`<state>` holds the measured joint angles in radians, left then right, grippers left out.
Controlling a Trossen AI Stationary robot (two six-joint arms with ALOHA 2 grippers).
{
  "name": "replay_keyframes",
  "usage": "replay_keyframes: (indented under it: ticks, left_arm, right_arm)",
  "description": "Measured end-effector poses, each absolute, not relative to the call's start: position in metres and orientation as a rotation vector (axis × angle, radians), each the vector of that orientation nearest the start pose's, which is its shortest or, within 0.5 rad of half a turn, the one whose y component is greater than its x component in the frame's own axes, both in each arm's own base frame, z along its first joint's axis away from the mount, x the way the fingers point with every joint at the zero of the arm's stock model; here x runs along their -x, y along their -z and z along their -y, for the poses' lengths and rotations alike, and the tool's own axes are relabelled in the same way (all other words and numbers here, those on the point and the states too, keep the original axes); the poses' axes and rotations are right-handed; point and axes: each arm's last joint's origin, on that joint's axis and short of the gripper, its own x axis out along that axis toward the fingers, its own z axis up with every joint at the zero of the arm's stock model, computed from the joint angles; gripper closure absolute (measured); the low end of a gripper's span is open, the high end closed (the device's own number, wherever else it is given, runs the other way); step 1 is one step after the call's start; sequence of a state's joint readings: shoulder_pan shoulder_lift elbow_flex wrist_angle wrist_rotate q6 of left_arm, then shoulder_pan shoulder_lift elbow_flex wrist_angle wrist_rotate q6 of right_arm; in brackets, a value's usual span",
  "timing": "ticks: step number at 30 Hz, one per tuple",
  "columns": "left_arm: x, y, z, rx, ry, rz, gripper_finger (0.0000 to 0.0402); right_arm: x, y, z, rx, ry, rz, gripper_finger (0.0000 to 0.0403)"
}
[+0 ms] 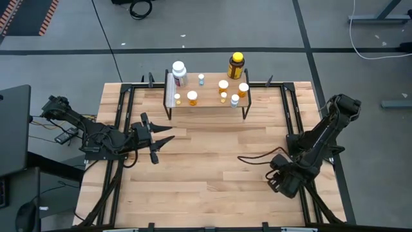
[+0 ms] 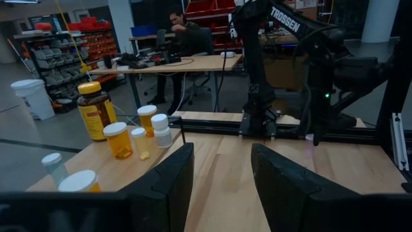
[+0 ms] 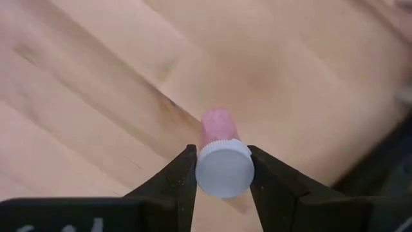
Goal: Pick and place medicine bottles onto shelf by color
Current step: Put the small pink medicine bottle on the shelf
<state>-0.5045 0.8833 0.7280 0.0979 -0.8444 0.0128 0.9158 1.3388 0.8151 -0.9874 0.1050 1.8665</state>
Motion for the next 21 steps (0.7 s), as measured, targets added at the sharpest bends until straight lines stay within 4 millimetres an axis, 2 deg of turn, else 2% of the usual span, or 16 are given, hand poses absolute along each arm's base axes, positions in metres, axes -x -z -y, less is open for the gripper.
replay_keyframes:
  ticks: [7,14,21]
  left_arm:
    - [-0.177,-0.325,0.073,-0.043,-0.340,-0.040,0.0239]
    - [-0.177,-0.325,0.073,-0.043,-0.340,-0.040,0.0239]
    - [-0.177,-0.325,0.073,-0.043,-0.340,-0.040,0.0239]
  right_arm:
    - [-0.160,-0.196,-0.143,-0.763,0.648,-1.269,0.0268]
    - [-0.200,-0.198,-0.109,-0.754,0.576,-1.148,0.0268]
    - [-0.230,-0.204,-0.078,-0.738,0.485,-1.014,0.0268]
